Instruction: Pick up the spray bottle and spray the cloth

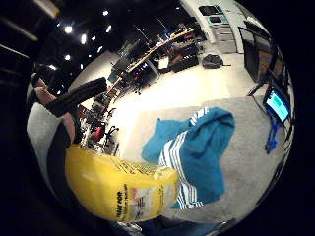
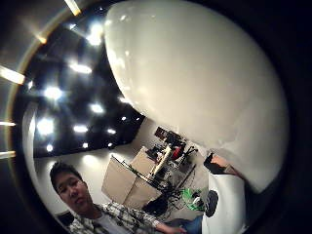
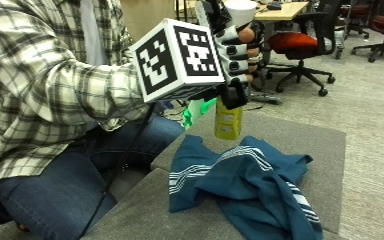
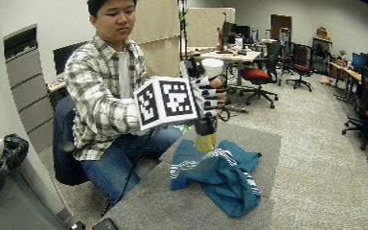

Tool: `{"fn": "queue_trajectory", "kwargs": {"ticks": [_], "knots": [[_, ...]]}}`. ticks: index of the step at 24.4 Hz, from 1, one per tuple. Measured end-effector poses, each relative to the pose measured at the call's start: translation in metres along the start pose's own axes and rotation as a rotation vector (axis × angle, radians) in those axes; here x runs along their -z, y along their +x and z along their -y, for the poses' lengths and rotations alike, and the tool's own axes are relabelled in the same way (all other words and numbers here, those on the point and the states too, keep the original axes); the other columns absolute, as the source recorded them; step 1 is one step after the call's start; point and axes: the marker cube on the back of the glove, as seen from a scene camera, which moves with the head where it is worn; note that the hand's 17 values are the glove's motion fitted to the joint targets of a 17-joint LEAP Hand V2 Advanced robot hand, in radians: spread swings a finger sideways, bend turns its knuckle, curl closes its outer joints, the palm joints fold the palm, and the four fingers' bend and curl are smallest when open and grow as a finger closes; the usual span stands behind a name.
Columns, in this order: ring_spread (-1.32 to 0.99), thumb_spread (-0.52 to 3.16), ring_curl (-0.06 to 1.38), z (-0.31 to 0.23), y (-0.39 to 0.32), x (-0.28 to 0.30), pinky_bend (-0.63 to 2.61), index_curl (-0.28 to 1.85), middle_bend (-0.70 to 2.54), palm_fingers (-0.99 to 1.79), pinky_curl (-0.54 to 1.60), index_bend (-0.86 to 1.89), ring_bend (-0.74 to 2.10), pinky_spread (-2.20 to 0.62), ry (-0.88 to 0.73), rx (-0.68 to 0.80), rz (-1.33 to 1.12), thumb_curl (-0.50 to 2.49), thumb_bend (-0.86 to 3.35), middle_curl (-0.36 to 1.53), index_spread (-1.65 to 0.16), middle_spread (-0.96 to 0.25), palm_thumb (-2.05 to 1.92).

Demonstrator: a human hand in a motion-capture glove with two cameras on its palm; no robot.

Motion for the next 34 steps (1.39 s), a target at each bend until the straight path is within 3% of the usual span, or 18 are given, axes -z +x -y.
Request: {"fn": "queue_trajectory", "kwargs": {"ticks": [8, 19, 34], "knots": [[-0.2, 0.39, 0.48, -0.011, -0.007, -0.082, 0.64, 0.48, 0.45, 1.2, 0.42, 0.14, 0.62, -0.16, -0.049, 0.02, 0.075, 0.79, -0.03, 0.56, -0.29, -0.19, 1.04], [-0.19, 0.4, 0.48, -0.005, 0.046, -0.211, 0.64, 0.47, 0.44, 1.18, 0.42, 0.13, 0.61, -0.14, -0.11, 0.022, 0.128, 0.79, -0.03, 0.56, -0.29, -0.18, 1.05], [-0.18, 0.41, 0.48, 0.006, 0.084, -0.265, 0.64, 0.46, 0.43, 1.17, 0.42, 0.13, 0.61, -0.13, -0.144, 0.026, 0.182, 0.79, -0.03, 0.56, -0.29, -0.17, 1.06]]}}
